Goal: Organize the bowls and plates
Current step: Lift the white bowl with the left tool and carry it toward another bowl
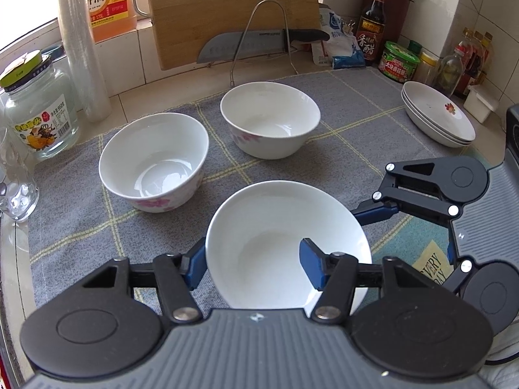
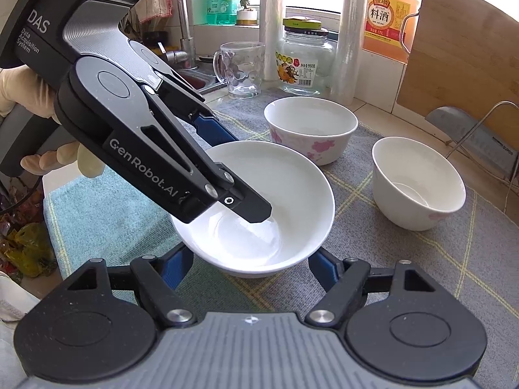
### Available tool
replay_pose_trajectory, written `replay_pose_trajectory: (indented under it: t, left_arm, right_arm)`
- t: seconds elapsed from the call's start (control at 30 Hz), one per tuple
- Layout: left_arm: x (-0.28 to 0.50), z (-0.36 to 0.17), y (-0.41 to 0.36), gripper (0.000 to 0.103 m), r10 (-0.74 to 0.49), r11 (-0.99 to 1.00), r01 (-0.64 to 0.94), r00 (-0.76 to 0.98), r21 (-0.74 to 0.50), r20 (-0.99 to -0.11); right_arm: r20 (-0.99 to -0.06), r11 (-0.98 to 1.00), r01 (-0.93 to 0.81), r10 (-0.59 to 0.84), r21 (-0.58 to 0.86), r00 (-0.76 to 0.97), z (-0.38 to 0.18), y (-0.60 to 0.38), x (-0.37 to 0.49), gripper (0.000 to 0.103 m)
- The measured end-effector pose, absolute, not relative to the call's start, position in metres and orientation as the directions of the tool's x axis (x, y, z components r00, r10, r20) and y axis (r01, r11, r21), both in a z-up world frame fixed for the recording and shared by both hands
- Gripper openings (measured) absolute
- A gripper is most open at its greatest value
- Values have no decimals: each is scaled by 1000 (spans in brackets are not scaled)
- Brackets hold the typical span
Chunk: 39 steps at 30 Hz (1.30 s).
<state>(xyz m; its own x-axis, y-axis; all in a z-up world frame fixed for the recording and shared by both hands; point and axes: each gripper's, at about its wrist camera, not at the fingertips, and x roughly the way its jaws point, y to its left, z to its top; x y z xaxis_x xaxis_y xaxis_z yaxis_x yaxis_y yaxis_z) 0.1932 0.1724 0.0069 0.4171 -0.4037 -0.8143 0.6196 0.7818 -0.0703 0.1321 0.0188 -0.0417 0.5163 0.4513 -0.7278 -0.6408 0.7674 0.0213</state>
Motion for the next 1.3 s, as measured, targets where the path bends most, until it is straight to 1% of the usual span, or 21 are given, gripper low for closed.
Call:
replay_pose_trajectory:
  t: [0.4, 0.73, 1.0, 1.3]
  left_arm:
    - [187, 11, 115, 59, -475, 712, 696, 377, -95, -795]
    - [185, 4, 69, 59, -518, 658, 743, 331, -120, -789]
    - [185, -2, 51, 59, -526, 648, 750, 311, -135, -792]
    - [187, -8, 47, 59, -520, 651, 745, 298, -146, -800]
  right_arm:
    - [-739, 826, -563, 371, -13, 562, -32, -32, 113, 82]
    - [-758, 865, -500, 301, -38, 579, -29, -74, 101, 82]
    - [-775, 880, -474, 280, -28, 566, -35, -87, 101, 82]
    - [-783, 881, -473, 283, -17, 554, -39, -89, 102, 82]
